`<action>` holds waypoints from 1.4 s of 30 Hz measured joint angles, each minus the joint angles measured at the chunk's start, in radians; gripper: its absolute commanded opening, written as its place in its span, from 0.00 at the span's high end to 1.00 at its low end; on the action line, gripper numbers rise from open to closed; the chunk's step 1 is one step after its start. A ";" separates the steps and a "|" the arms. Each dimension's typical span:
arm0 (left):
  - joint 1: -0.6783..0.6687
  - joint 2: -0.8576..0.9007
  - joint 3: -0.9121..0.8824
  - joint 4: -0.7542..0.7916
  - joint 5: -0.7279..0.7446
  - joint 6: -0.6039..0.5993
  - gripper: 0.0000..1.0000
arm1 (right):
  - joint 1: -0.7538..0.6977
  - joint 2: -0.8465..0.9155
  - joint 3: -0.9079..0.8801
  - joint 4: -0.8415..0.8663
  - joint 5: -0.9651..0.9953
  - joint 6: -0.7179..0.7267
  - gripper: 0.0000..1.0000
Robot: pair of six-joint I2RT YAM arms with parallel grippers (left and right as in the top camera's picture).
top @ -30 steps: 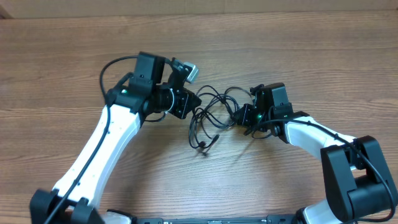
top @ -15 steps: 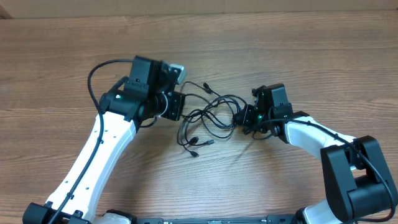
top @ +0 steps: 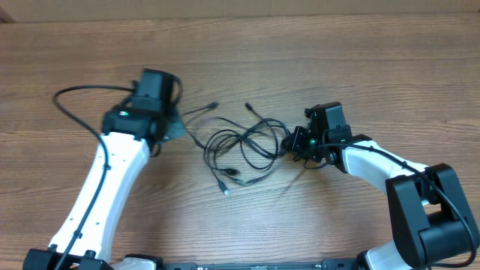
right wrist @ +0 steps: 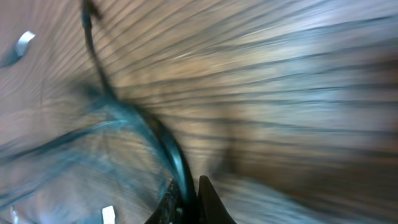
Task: Untangle cables
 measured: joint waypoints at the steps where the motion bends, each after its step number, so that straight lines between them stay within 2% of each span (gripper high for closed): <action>1: 0.031 0.000 0.000 -0.001 -0.010 -0.006 0.87 | -0.002 0.000 0.000 0.001 0.006 0.002 0.96; 6: 0.189 0.000 0.000 -0.022 0.018 -0.024 0.79 | -0.006 0.000 0.000 0.001 0.027 0.008 0.96; 10: 0.264 0.000 0.000 -0.006 0.172 -0.016 0.62 | -0.006 0.000 0.000 0.001 0.032 0.009 0.96; 12: 0.259 0.000 0.000 0.011 0.250 0.005 0.61 | -0.006 0.000 0.000 0.001 0.032 0.009 0.96; 15: 0.229 0.000 0.000 0.039 0.330 0.016 0.60 | -0.006 0.000 0.000 0.001 0.032 0.011 0.96; 18: 0.161 0.011 0.000 0.077 0.386 0.037 0.51 | -0.006 0.000 0.000 0.001 0.032 0.012 0.96; 23: 0.011 0.100 0.000 0.166 0.417 0.117 0.44 | -0.006 0.000 0.000 0.002 0.032 0.011 0.96; 29: -0.123 0.273 0.000 0.292 0.430 0.124 0.42 | -0.006 0.000 0.000 0.002 0.032 0.011 0.96; 32: -0.168 0.355 0.000 0.371 0.435 0.125 0.36 | -0.006 0.000 0.000 0.002 0.032 0.012 0.96; 37: -0.179 0.385 -0.002 0.463 0.437 0.151 0.36 | -0.006 0.000 0.000 0.002 0.032 0.012 0.96; 39: -0.179 0.385 -0.002 0.484 0.437 0.206 0.31 | -0.006 0.000 0.000 0.002 0.032 0.011 0.96; 40: -0.179 0.385 -0.002 0.489 0.437 0.244 0.03 | -0.006 0.000 0.000 0.002 0.032 0.011 0.96; 42: -0.179 0.385 -0.002 0.490 0.437 0.316 0.00 | -0.006 0.000 0.000 0.002 0.032 0.012 0.96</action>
